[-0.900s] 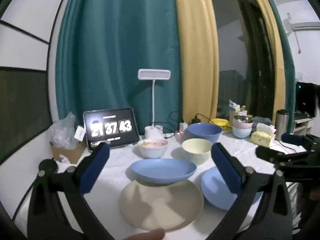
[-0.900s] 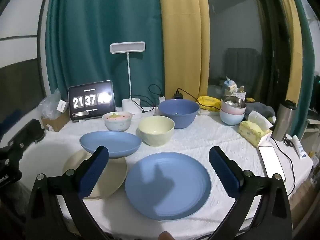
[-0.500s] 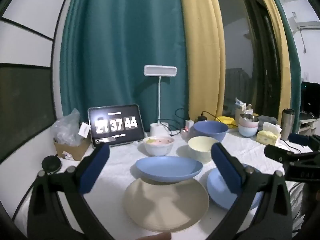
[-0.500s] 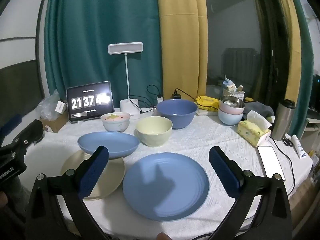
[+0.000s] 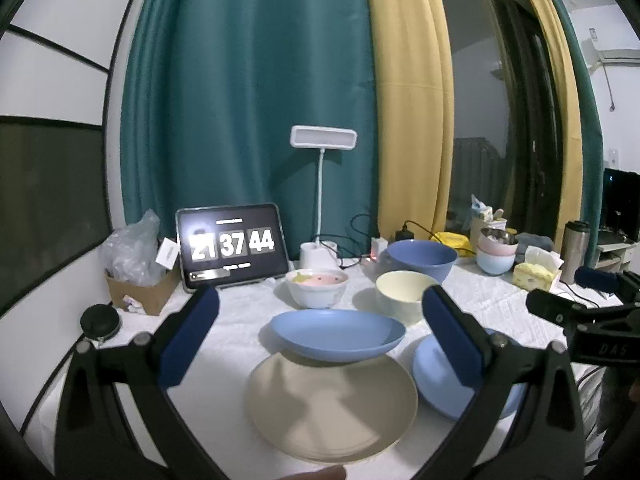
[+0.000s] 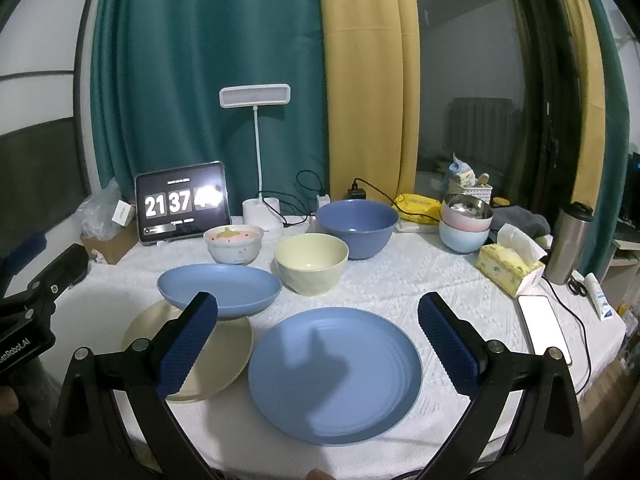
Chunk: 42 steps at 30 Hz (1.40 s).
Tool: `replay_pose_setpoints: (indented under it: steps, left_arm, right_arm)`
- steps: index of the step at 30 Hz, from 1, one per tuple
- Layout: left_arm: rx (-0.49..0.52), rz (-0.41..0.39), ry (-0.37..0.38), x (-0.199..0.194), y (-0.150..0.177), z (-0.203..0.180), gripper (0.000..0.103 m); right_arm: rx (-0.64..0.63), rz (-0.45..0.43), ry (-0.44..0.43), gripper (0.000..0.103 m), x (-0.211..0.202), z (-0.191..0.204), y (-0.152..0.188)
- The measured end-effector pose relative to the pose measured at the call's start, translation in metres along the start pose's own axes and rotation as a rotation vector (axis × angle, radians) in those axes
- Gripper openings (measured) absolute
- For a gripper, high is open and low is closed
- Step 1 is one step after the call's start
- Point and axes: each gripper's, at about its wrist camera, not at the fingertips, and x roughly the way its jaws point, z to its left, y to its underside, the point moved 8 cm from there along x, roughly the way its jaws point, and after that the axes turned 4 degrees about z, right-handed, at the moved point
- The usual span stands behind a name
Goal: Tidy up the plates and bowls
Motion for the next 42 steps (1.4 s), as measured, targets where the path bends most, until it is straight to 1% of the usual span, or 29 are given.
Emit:
replay_pose_setpoints:
  steps: [42]
  left_arm:
    - [-0.005, -0.003, 0.0, 0.002, 0.001, 0.003, 0.102]
  right_arm:
    - [-0.01, 0.011, 0.005, 0.102, 0.011, 0.002, 0.002]
